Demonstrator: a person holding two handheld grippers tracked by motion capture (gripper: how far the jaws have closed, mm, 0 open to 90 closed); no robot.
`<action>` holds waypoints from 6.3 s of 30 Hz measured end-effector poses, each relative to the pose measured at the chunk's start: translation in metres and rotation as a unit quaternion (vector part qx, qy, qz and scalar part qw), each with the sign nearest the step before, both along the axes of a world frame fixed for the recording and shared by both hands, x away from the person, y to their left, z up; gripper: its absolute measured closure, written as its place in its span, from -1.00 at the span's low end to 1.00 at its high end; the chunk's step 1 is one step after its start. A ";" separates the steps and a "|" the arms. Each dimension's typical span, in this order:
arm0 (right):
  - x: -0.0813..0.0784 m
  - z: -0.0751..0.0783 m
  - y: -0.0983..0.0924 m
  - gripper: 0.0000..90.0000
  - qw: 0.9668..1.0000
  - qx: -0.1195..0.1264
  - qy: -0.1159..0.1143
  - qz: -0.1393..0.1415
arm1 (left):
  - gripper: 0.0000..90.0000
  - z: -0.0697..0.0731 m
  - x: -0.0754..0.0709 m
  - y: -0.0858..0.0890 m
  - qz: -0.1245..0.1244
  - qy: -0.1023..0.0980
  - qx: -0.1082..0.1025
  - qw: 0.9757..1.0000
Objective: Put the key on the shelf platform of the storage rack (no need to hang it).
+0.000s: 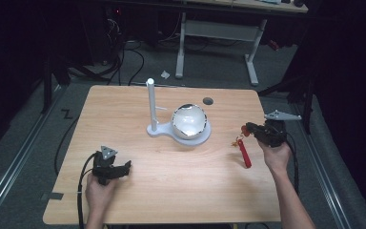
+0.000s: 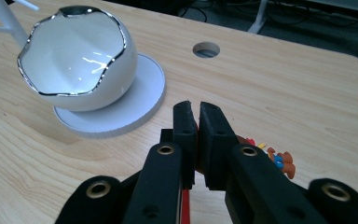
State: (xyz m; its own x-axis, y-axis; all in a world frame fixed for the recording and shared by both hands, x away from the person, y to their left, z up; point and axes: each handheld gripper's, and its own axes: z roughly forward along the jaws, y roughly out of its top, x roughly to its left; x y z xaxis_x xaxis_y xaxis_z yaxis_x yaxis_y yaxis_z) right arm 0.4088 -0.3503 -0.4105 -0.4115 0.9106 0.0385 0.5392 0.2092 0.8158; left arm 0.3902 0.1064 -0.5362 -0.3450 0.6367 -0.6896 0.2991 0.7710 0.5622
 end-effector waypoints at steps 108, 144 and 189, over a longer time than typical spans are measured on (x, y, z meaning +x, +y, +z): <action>0.072 0.066 0.140 0.91 0.987 0.073 0.002 0.142 | -0.58 0.000 0.000 0.001 -0.006 -0.002 0.005 1.000; 0.085 0.013 0.147 0.91 0.989 0.077 0.040 0.119 | -0.58 0.000 0.000 0.000 -0.001 0.000 0.001 1.000; 0.103 -0.046 0.160 0.90 0.992 0.023 0.088 0.086 | -0.59 0.000 0.000 0.000 -0.002 0.000 0.001 1.000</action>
State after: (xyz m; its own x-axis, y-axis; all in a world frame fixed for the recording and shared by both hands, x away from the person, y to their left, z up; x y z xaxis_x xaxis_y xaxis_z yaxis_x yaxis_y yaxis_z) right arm 0.5121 -0.1899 -0.4567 -0.5432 0.8236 0.1632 0.6337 0.2747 0.7232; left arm 0.3900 0.1066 -0.5362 -0.3430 0.6392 -0.6883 0.3020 0.7689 0.5635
